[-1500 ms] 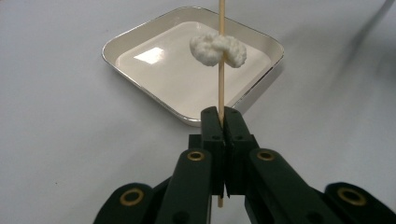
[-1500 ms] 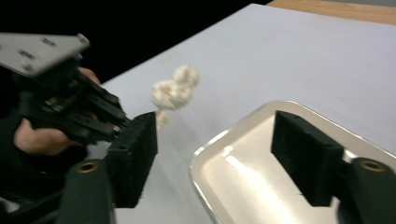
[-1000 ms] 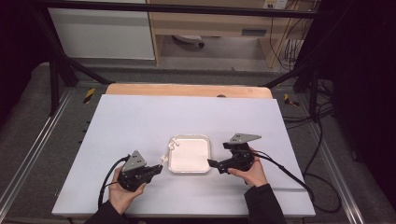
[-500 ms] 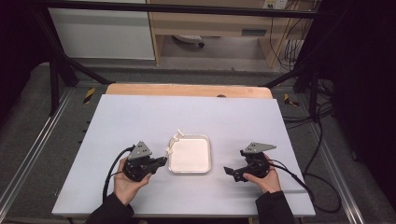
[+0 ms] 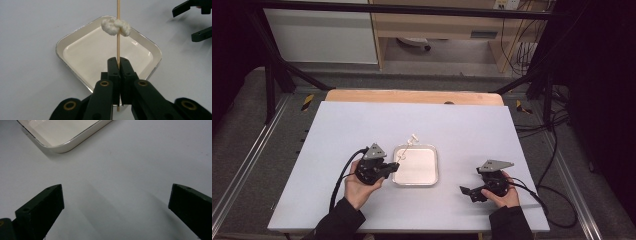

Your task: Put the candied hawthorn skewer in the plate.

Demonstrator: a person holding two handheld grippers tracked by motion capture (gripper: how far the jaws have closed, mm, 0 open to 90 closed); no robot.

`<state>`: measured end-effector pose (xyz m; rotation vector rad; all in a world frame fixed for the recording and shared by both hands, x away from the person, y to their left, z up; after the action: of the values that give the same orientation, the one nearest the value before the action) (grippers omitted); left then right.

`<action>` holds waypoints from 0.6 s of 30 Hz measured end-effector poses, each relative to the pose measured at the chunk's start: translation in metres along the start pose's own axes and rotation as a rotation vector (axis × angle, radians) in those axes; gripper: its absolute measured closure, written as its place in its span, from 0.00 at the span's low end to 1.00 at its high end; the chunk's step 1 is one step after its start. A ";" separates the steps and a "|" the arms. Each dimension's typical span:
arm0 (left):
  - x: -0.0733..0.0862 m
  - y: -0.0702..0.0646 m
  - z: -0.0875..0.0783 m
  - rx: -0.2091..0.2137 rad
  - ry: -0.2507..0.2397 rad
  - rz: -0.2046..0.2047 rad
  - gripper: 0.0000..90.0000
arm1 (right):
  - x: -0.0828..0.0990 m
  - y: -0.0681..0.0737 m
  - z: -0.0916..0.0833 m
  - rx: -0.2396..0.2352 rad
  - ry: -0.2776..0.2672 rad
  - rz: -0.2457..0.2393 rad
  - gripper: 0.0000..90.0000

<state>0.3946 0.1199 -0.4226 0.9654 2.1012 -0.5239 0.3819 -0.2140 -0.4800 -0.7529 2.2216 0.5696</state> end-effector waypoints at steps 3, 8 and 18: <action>-0.002 -0.001 0.010 -0.005 0.032 0.004 0.98 | 0.002 -0.002 -0.004 -0.001 -0.005 0.008 0.01; -0.003 -0.002 0.028 -0.009 0.075 0.005 0.98 | 0.003 -0.004 -0.007 0.002 -0.013 0.018 0.01; 0.008 -0.007 0.050 -0.018 0.168 0.018 0.98 | 0.003 -0.007 -0.009 0.001 -0.022 0.026 0.01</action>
<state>0.4091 0.0887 -0.4598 1.0492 2.2393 -0.4269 0.3802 -0.2252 -0.4775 -0.7146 2.2140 0.5865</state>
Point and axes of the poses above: each handheld gripper's, and its own axes: z roughly forward along the jaws, x roughly out of its underside, y roughly to its left, the point moved 4 cm from there along z, roughly forward along the jaws, and after that the axes turned 5 degrees about z, right-handed, at the moved point
